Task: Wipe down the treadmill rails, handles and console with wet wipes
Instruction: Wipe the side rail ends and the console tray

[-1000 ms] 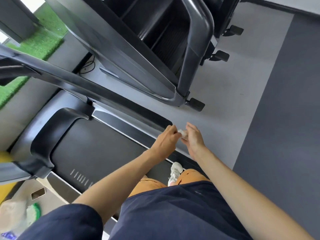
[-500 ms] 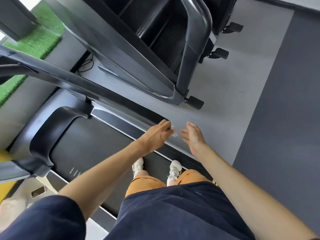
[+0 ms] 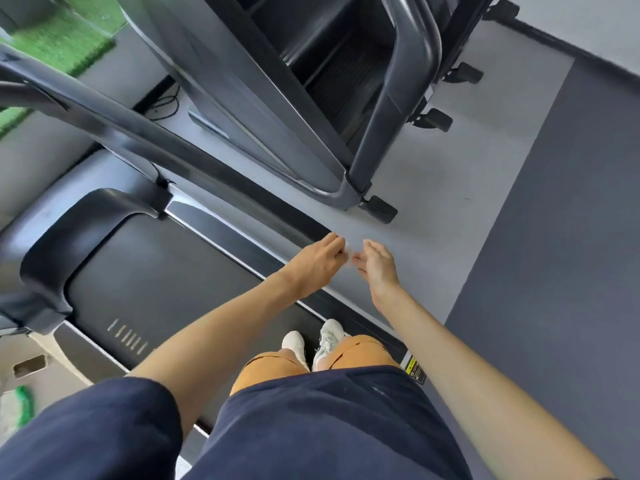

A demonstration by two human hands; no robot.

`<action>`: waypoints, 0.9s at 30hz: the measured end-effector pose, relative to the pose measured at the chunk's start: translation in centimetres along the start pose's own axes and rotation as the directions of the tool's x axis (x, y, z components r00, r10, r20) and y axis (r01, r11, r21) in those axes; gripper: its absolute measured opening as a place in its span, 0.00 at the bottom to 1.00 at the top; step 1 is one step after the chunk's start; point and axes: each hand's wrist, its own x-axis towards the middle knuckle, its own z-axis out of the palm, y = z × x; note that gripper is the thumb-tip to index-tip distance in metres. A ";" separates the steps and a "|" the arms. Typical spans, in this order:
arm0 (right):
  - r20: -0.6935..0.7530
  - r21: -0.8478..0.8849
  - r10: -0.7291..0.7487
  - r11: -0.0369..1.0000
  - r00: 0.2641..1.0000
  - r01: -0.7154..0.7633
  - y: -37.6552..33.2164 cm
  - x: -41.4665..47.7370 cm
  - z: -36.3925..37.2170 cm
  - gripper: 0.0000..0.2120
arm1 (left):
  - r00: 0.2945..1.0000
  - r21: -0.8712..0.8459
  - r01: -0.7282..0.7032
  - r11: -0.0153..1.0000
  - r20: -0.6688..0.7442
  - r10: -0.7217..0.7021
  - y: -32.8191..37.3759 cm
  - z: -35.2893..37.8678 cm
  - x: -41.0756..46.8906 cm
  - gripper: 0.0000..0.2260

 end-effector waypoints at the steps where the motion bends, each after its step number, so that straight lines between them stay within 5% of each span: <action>1: 0.005 -0.039 -0.028 0.999 1.000 0.028 -0.1 0.0 0.3 0.17 | 0.989 0.064 -0.131 0.989 0.073 0.127 0.1 0.1 -0.6 0.06; 3: 0.019 -0.149 -0.103 0.983 0.995 0.104 -0.3 0.2 0.6 0.17 | 0.923 0.077 -0.297 0.952 0.278 0.266 0.7 0.5 -2.9 0.04; 4: 0.036 -0.206 -0.152 0.966 0.988 0.156 -0.5 0.4 0.7 0.17 | 0.900 0.005 -0.225 0.974 0.383 0.206 1.0 0.7 -4.4 0.07; 6: 0.082 -0.284 -0.213 0.931 0.974 0.228 -1.3 0.5 0.6 0.17 | 0.868 -0.050 0.127 0.991 0.490 -0.086 1.2 1.3 -6.9 0.14; 8: 0.151 -0.341 -0.234 0.900 0.960 0.273 -2.0 0.7 0.6 0.17 | 0.782 -0.182 0.569 0.802 0.421 -0.460 1.2 1.6 -7.3 0.16; 10: 0.259 -0.416 -0.254 0.842 0.932 0.344 -2.4 1.1 0.8 0.17 | 0.463 -0.448 0.857 0.254 0.456 -0.760 0.9 2.1 -5.7 0.09; 12: 0.343 -0.486 -0.254 0.776 0.904 0.403 -2.6 1.8 0.9 0.18 | 0.101 -0.590 0.712 -0.381 0.622 -0.776 0.6 3.4 -3.2 0.13; 13: 0.369 -0.517 -0.252 0.744 0.895 0.423 -2.7 2.2 0.9 0.19 | 0.012 -0.591 0.527 -0.610 0.723 -0.690 0.7 4.3 -2.1 0.12; 15: 0.421 -0.560 -0.258 0.681 0.870 0.472 -2.9 3.2 0.8 0.19 | -0.011 -0.520 0.106 -0.848 0.852 -0.524 1.3 6.1 -0.3 0.09; 19: 0.495 -0.586 -0.268 0.599 0.827 0.546 -3.5 4.5 0.1 0.19 | 0.159 -0.369 -0.486 -0.792 0.854 -0.495 2.2 7.5 2.0 0.12; 27: 0.589 -0.568 -0.224 0.569 0.776 0.595 -4.3 4.6 -0.6 0.20 | 0.349 -0.273 -0.643 -0.716 0.728 -0.590 8.2 3.5 3.2 0.12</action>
